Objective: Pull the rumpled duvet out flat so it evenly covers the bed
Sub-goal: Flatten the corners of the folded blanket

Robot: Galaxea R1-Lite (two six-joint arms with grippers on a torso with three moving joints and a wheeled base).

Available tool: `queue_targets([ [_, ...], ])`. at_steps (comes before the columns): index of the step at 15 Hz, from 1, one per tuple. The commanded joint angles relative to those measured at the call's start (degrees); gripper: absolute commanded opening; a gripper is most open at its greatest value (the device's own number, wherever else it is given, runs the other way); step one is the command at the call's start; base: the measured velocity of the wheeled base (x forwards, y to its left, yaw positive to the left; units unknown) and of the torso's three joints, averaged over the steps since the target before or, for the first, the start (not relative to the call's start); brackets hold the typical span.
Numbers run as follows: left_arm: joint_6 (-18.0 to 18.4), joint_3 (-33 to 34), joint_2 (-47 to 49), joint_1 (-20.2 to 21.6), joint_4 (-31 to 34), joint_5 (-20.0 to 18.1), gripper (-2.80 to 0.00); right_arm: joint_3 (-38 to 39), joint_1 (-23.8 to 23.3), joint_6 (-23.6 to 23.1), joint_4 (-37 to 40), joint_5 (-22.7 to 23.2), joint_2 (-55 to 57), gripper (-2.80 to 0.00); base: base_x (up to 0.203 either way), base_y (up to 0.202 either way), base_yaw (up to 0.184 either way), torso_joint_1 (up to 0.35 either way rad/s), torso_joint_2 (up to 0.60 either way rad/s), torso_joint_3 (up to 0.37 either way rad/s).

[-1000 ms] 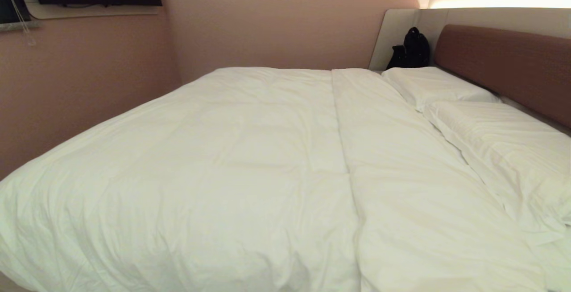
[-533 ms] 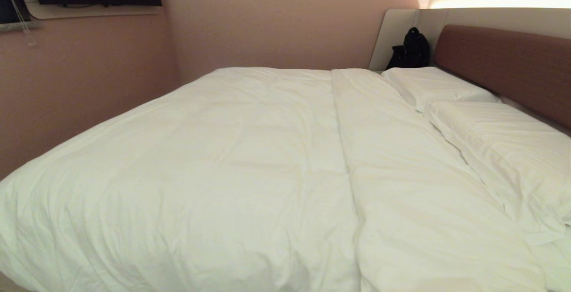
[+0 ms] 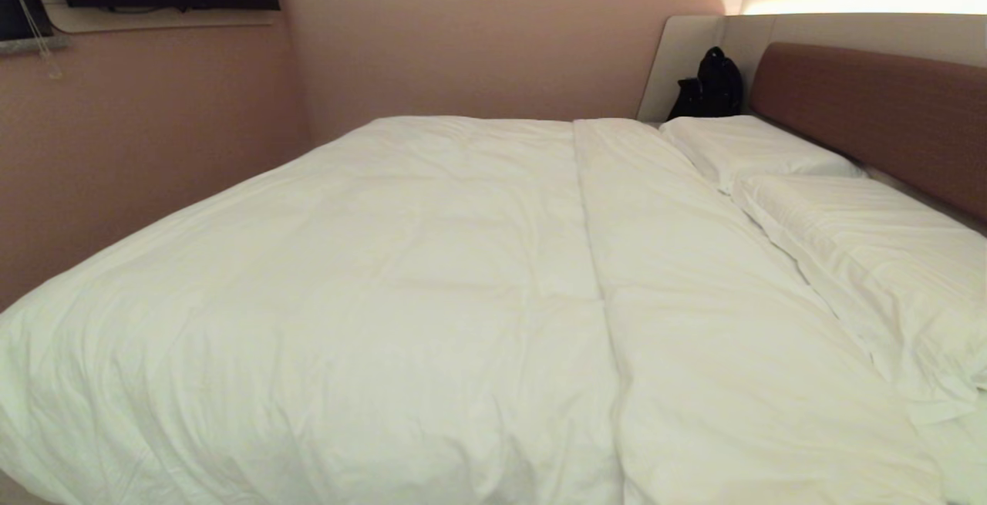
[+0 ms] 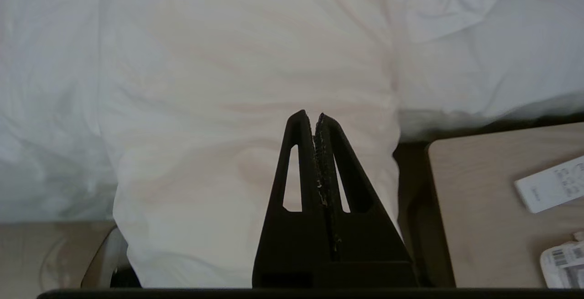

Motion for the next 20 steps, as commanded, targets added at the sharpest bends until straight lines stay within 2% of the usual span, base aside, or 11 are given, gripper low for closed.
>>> queue_targets([
  [1,0.0,0.0,0.0,0.0,0.0,0.0,-2.8,-0.3,-0.2,1.2,0.2,4.3,7.3,-2.8,0.0,0.0,0.0,0.0,0.0,0.0],
  [5,0.0,0.0,0.0,0.1,0.0,0.0,-2.8,0.4,-0.3,5.4,0.3,8.2,15.1,-2.8,0.0,0.0,0.0,0.0,0.0,0.0],
  [7,0.0,0.0,0.0,0.0,0.0,0.0,-2.8,3.4,-0.3,5.5,0.2,11.6,17.4,-2.8,0.0,0.0,0.0,0.0,0.0,0.0],
  [10,0.0,0.0,0.0,0.1,0.0,0.0,-2.8,6.5,-0.9,5.8,-1.1,12.4,23.7,-2.8,0.0,0.0,0.0,0.0,0.0,0.0],
  [14,0.0,0.0,0.0,0.1,0.0,0.0,-2.8,13.3,-1.6,5.6,-12.1,12.3,29.3,-2.8,0.0,0.0,0.0,0.0,0.0,0.0],
  [20,0.0,0.0,0.0,0.1,0.0,0.0,-2.8,16.5,-2.4,3.8,-20.1,11.9,40.3,-2.8,0.0,0.0,0.0,0.0,0.0,0.0],
])
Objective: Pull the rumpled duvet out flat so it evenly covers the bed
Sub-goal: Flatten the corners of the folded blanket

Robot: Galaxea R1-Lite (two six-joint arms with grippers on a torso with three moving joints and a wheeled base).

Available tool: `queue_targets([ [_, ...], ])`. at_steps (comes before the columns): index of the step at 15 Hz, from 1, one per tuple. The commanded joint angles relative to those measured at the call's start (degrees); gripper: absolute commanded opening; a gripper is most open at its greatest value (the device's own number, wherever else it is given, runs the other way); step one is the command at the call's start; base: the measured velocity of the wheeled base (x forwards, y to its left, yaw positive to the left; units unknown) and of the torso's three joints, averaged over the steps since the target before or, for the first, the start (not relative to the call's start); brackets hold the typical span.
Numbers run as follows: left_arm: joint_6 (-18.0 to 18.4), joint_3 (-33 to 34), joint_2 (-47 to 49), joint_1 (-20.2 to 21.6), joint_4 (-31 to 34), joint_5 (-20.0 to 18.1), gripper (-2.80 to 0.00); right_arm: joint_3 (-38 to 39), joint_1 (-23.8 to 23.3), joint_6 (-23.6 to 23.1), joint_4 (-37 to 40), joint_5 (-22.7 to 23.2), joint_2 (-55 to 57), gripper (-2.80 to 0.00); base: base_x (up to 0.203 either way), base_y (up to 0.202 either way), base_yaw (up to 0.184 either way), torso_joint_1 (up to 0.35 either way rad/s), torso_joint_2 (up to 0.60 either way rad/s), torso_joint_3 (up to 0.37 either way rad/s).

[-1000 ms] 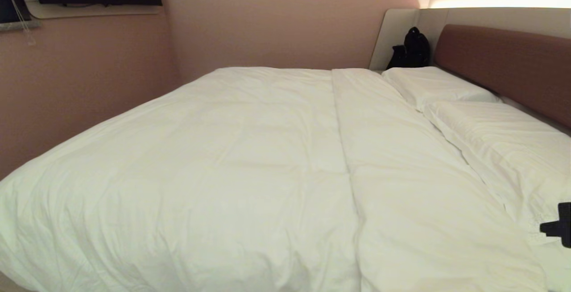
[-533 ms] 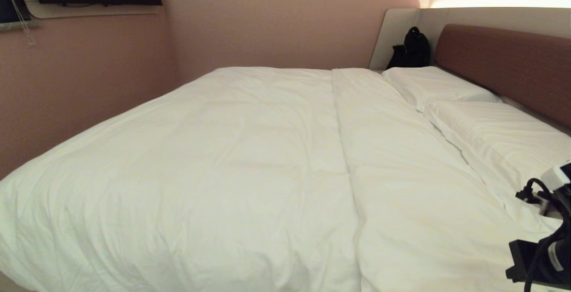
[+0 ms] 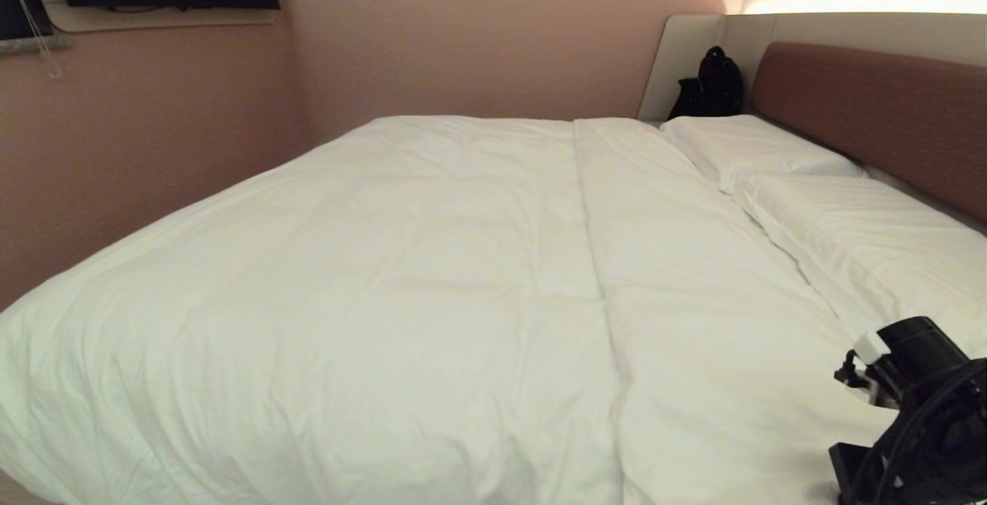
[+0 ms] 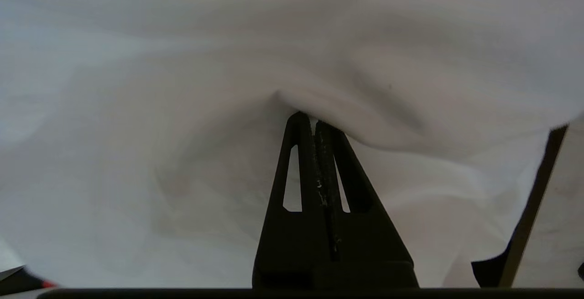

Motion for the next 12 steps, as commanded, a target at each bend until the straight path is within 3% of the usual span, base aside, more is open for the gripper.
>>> queue_targets([
  [1,0.0,0.0,0.0,0.0,0.0,0.0,-2.8,0.7,0.0,-0.4,-5.4,-0.2,4.9,-2.8,0.0,0.0,0.0,0.0,0.0,0.0],
  [4,0.0,0.0,0.0,0.0,0.0,0.0,-2.8,1.8,0.0,-0.6,-9.0,-2.8,9.9,-2.8,0.0,0.0,0.0,0.0,0.0,0.0],
  [12,0.0,0.0,0.0,0.0,0.0,0.0,-2.8,6.4,0.3,-4.1,-19.3,-18.9,21.9,-2.8,0.0,0.0,0.0,0.0,0.0,0.0],
])
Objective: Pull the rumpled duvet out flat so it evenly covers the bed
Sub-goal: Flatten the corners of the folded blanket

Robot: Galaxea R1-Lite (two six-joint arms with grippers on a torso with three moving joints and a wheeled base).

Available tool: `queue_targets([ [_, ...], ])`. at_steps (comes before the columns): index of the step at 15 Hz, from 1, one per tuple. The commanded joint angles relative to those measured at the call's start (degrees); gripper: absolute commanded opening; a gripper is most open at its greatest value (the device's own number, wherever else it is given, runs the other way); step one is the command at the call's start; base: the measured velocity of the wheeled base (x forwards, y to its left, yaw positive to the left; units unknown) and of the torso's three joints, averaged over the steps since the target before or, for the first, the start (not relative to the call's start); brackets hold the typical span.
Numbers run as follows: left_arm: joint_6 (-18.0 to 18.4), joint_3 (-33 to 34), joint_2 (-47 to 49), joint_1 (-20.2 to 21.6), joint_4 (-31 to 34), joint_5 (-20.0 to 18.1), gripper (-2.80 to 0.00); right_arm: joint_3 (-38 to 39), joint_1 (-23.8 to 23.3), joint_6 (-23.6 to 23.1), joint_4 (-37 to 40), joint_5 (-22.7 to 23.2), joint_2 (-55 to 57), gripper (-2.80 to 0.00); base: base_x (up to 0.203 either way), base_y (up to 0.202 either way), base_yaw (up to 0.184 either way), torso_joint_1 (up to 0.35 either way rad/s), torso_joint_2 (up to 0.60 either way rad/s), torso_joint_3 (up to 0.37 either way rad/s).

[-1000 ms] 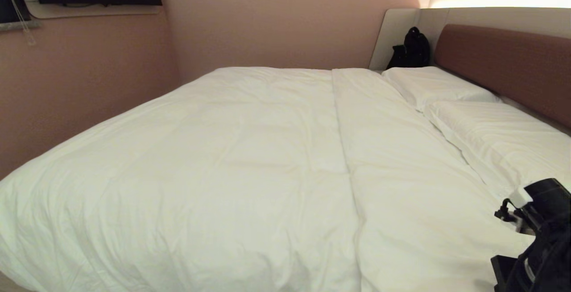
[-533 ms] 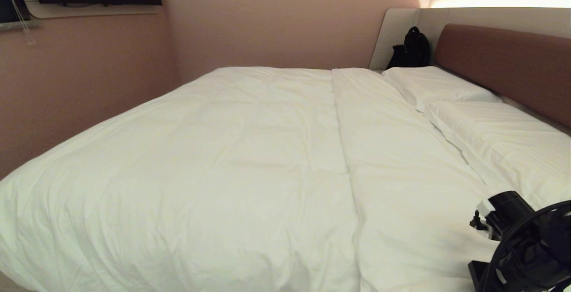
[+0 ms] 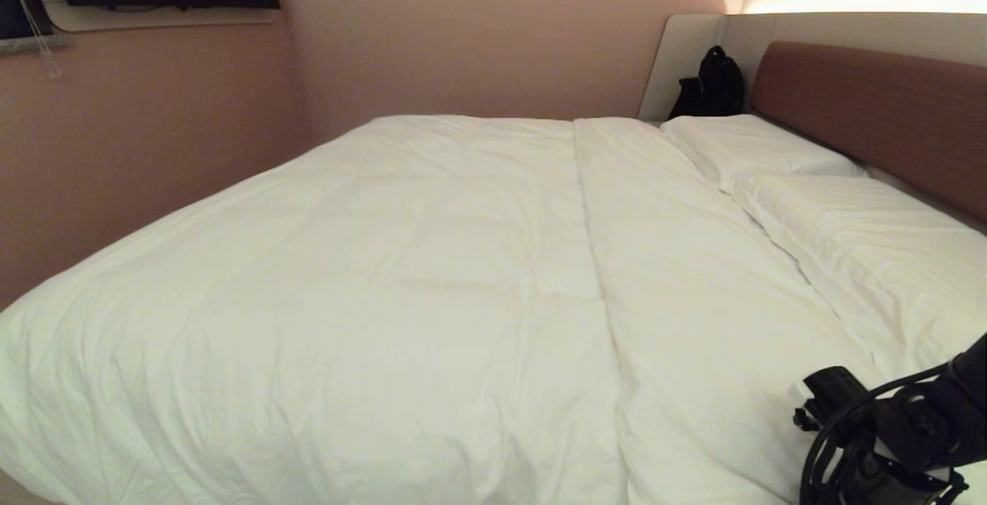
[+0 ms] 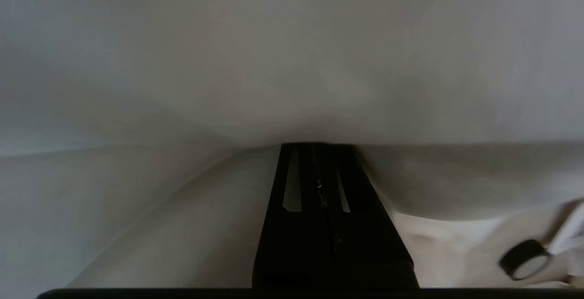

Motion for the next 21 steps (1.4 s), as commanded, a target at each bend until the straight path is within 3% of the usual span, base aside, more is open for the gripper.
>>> queue_targets([
  [1,-0.1,0.0,0.0,0.0,0.0,0.0,-2.8,0.5,0.0,-0.5,-5.0,-6.8,4.0,-2.8,0.0,0.0,0.0,0.0,0.0,0.0],
  [5,-0.1,0.0,0.0,0.0,0.0,0.0,-2.8,0.9,0.0,-1.5,-5.9,-7.4,5.4,-2.8,0.0,0.0,0.0,0.0,0.0,0.0],
  [10,-0.1,0.0,0.0,0.0,0.0,0.0,-2.8,2.9,1.6,-1.8,-5.8,-9.7,-0.6,-2.8,0.0,0.0,0.0,0.0,0.0,0.0],
  [14,-0.1,0.0,0.0,0.0,0.0,0.0,-2.8,5.6,7.1,-1.6,-3.2,-8.3,-19.0,-2.8,0.0,0.0,0.0,0.0,0.0,0.0],
  [17,-0.1,0.0,0.0,0.0,0.0,0.0,-2.8,3.1,12.1,-1.3,9.6,-2.7,-35.7,-2.8,0.0,0.0,0.0,0.0,0.0,0.0],
  [20,-0.1,0.0,0.0,0.0,0.0,0.0,-2.8,-3.6,14.5,-1.3,30.2,11.8,-46.7,-2.8,0.0,0.0,0.0,0.0,0.0,0.0],
  [21,-0.1,0.0,0.0,0.0,0.0,0.0,-2.8,-4.3,14.9,-1.4,32.9,14.6,-47.5,-2.8,0.0,0.0,0.0,0.0,0.0,0.0],
])
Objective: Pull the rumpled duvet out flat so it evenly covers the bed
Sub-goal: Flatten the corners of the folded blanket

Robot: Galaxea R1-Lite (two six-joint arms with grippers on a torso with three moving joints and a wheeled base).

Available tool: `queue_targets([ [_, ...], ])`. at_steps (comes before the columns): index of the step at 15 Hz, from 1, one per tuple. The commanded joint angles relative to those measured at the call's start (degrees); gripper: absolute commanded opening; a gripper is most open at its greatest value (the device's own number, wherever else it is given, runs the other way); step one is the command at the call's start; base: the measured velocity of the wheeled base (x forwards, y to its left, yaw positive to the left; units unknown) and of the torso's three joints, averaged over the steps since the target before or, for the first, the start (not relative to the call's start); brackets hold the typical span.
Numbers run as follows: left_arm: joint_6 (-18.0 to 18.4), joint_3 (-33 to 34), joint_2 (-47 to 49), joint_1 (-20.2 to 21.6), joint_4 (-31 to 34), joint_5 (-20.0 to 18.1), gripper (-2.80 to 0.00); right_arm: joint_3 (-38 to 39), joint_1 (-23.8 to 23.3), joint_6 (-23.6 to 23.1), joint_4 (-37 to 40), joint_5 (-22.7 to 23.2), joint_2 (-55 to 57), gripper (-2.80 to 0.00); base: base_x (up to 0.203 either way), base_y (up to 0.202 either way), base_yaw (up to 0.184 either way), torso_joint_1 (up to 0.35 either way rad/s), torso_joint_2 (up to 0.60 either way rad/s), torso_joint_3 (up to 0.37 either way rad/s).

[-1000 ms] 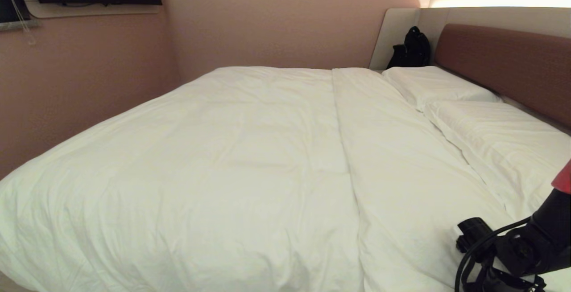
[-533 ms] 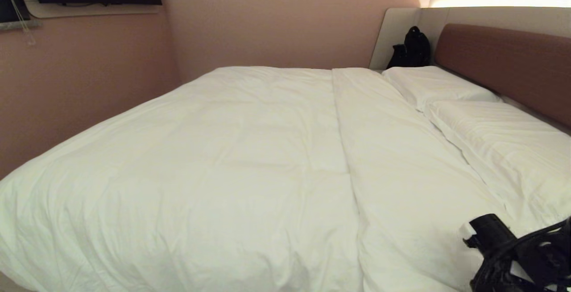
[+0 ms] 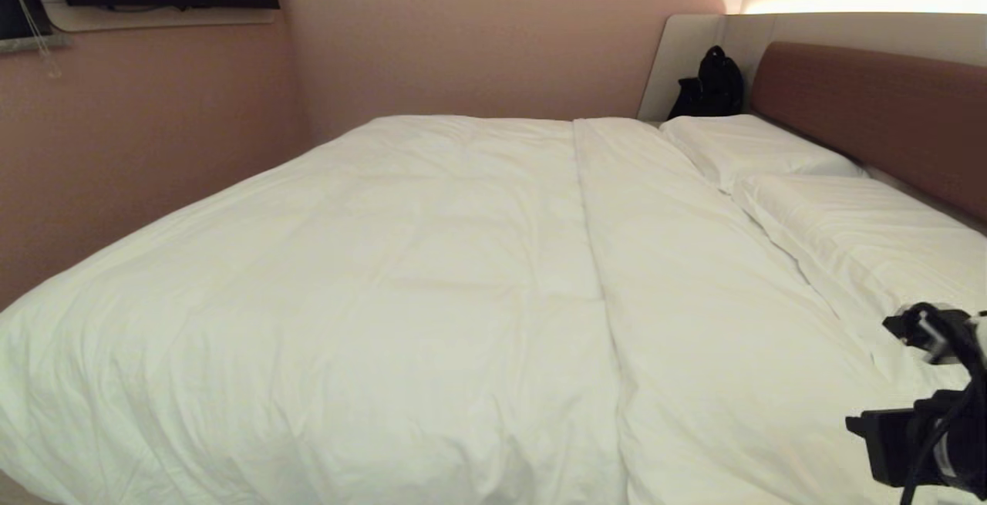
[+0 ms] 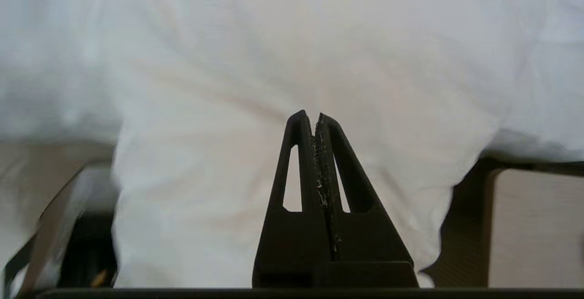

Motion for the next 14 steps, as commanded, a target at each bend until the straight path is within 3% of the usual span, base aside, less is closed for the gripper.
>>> queue_targets([
  [1,0.0,0.0,0.0,0.0,0.0,0.0,-2.8,-0.2,0.6,0.1,26.3,13.8,-5.1,-2.8,0.0,0.0,0.0,0.0,0.0,0.0],
  [12,0.0,0.0,0.0,0.1,0.0,0.0,-2.8,6.9,5.2,-0.5,25.4,14.3,-0.5,-2.8,0.0,0.0,0.0,0.0,0.0,0.0],
  [14,0.0,0.0,0.0,0.0,0.0,0.0,-2.8,6.9,5.3,-1.5,21.3,14.2,3.4,-2.8,0.0,0.0,0.0,0.0,0.0,0.0],
])
